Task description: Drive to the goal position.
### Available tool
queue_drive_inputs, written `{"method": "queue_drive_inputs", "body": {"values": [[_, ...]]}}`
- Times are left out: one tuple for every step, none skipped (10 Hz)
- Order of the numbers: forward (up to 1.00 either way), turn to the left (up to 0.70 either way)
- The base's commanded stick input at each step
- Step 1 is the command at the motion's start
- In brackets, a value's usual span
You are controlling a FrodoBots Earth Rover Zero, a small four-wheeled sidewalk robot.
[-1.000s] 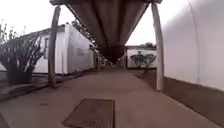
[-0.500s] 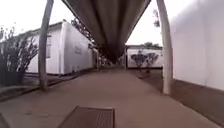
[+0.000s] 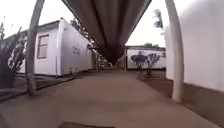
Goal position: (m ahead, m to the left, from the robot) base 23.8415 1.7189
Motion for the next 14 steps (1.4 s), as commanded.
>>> {"method": "queue_drive_inputs", "body": {"values": [[0.85,0.00],[0.85,0.00],[0.85,0.00],[0.85,0.00],[0.85,0.00],[0.85,0.00],[0.85,0.00],[0.85,0.00],[0.85,0.00],[0.85,0.00],[0.85,0.00],[0.85,0.00],[0.85,0.00],[0.85,0.00]]}}
